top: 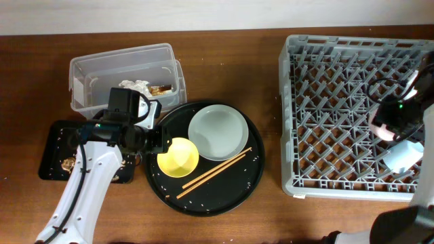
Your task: Sort waste into correct bins and load items into the dishwasher rack
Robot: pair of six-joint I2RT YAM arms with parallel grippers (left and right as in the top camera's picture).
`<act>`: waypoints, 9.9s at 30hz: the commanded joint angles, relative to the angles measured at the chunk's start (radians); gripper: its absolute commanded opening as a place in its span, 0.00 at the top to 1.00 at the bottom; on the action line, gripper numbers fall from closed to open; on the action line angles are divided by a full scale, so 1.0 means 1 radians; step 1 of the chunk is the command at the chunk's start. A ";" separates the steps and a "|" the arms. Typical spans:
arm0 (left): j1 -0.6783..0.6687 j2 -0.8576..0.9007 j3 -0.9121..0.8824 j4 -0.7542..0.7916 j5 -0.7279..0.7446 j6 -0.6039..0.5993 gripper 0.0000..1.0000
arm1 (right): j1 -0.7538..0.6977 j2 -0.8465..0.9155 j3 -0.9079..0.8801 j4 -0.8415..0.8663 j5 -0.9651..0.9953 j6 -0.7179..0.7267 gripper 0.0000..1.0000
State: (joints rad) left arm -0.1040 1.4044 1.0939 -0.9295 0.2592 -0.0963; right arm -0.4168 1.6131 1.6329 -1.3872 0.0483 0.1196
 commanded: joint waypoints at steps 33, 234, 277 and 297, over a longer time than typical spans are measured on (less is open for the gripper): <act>0.038 -0.018 0.001 -0.114 -0.189 -0.207 0.34 | 0.747 0.046 0.004 0.095 -0.414 -0.059 0.11; 0.211 -0.017 0.001 -0.135 -0.171 -0.206 0.02 | 1.181 0.336 -0.489 0.681 -0.104 0.753 0.73; 0.211 -0.017 0.001 -0.139 -0.171 -0.205 0.01 | 0.737 0.110 0.047 -0.017 -0.137 0.113 0.73; 0.211 -0.017 0.001 -0.138 -0.170 -0.206 0.01 | 1.176 0.308 -0.463 0.667 -0.114 0.511 0.44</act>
State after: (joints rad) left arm 0.1101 1.4040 1.0939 -1.0664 0.0784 -0.2996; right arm 0.7528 1.8866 1.1786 -0.7273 -0.0860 0.6010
